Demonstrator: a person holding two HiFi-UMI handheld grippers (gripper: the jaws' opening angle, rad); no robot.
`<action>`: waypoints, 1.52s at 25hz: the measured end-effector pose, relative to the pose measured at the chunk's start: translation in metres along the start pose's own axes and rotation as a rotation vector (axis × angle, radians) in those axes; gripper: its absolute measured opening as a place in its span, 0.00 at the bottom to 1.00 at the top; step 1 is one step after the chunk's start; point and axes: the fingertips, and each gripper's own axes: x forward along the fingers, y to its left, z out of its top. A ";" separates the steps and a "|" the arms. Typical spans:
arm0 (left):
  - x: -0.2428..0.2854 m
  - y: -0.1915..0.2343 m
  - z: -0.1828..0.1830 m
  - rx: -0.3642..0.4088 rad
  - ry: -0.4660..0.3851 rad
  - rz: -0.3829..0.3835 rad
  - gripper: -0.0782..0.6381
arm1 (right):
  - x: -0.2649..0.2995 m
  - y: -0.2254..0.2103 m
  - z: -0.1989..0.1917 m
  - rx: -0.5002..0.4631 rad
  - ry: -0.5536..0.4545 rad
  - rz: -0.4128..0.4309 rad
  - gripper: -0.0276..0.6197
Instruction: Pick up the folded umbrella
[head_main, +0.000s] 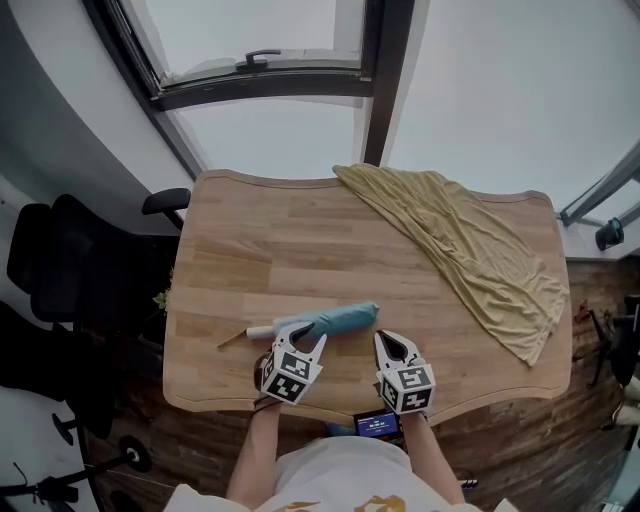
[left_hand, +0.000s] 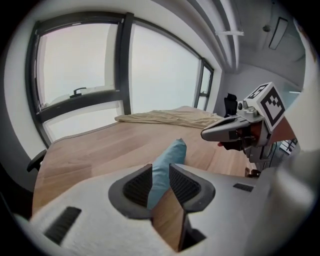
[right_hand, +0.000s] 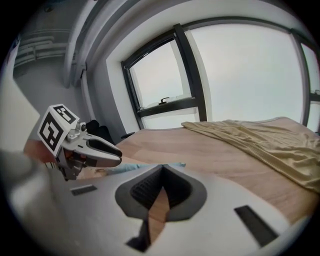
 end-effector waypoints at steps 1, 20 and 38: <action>0.004 0.000 0.000 0.023 0.020 -0.006 0.27 | 0.003 -0.002 -0.001 0.007 0.004 -0.003 0.06; 0.082 -0.003 -0.041 0.511 0.441 -0.203 0.57 | 0.023 -0.040 -0.012 0.105 0.047 -0.061 0.06; 0.112 -0.006 -0.072 0.463 0.624 -0.279 0.57 | 0.027 -0.056 -0.026 0.143 0.084 -0.055 0.06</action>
